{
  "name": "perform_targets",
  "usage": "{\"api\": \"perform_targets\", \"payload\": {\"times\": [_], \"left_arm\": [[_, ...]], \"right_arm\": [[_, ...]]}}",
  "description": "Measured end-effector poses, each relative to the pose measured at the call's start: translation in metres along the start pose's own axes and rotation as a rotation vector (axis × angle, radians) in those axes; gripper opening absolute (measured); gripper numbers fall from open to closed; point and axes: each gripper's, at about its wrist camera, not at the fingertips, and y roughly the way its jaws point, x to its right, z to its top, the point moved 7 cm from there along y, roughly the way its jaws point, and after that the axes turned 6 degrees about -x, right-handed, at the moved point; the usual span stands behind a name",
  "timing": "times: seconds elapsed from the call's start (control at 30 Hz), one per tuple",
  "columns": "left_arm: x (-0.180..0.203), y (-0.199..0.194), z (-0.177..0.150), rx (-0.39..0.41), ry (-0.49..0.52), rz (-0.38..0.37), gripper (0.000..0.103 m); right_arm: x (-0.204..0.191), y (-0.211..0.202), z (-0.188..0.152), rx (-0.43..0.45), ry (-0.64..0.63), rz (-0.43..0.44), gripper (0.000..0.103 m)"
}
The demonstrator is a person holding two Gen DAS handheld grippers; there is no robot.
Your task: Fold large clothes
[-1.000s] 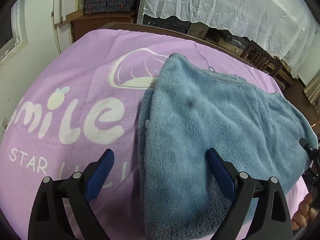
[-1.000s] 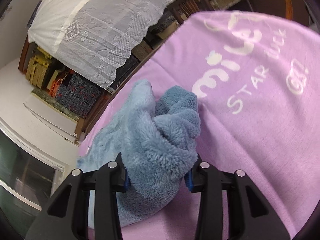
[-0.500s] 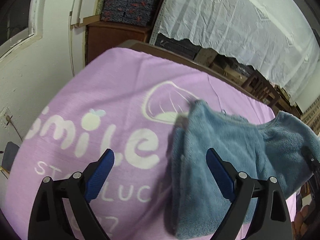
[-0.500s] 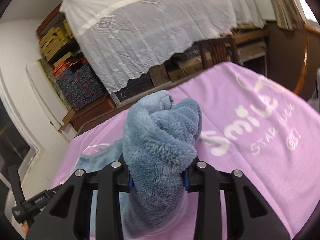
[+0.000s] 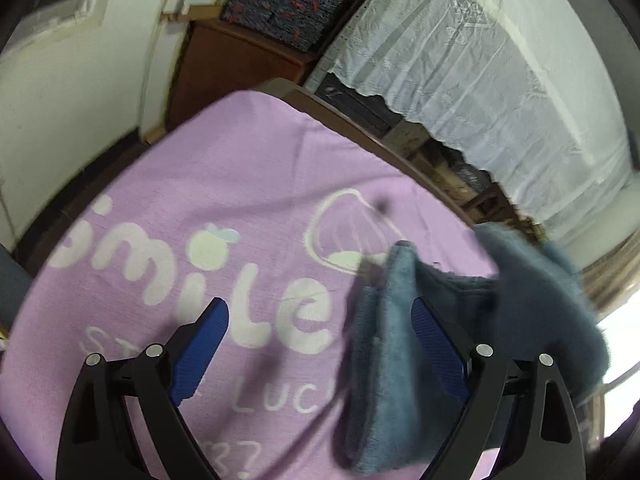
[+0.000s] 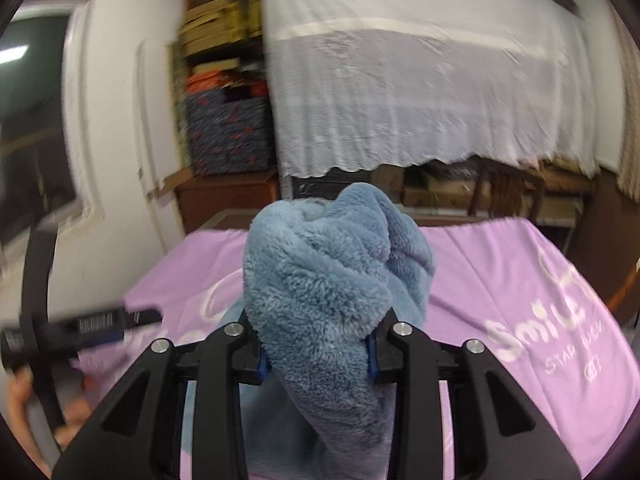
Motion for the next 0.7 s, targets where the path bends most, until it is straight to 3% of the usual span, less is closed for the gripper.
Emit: {"api": "perform_targets", "payload": {"times": [0.03, 0.2, 0.3, 0.43, 0.53, 0.6, 0.7], "left_arm": [[0.003, 0.001, -0.001, -0.011, -0.002, -0.034, 0.093], [0.04, 0.006, -0.014, -0.151, -0.002, -0.4, 0.093], [0.053, 0.004, -0.019, -0.168, 0.005, -0.492, 0.093], [0.056, 0.002, -0.023, -0.177, -0.021, -0.57, 0.093], [0.055, 0.01, -0.026, -0.187, 0.001, -0.528, 0.093], [0.057, 0.03, -0.037, -0.259, 0.007, -0.504, 0.093], [0.06, 0.044, -0.045, -0.301, 0.007, -0.513, 0.092]], "right_arm": [[-0.014, 0.003, -0.006, -0.005, -0.041, 0.006, 0.032], [-0.054, 0.01, -0.029, -0.023, -0.176, 0.03, 0.032], [-0.069, 0.009, -0.04, -0.026, -0.247, 0.037, 0.032], [-0.078, 0.008, -0.058, -0.03, -0.322, 0.04, 0.032], [-0.085, 0.007, -0.075, -0.028, -0.403, 0.022, 0.032], [-0.087, 0.005, -0.084, -0.015, -0.438, 0.012, 0.032], [-0.088, 0.004, -0.09, -0.008, -0.454, 0.005, 0.032]]}}
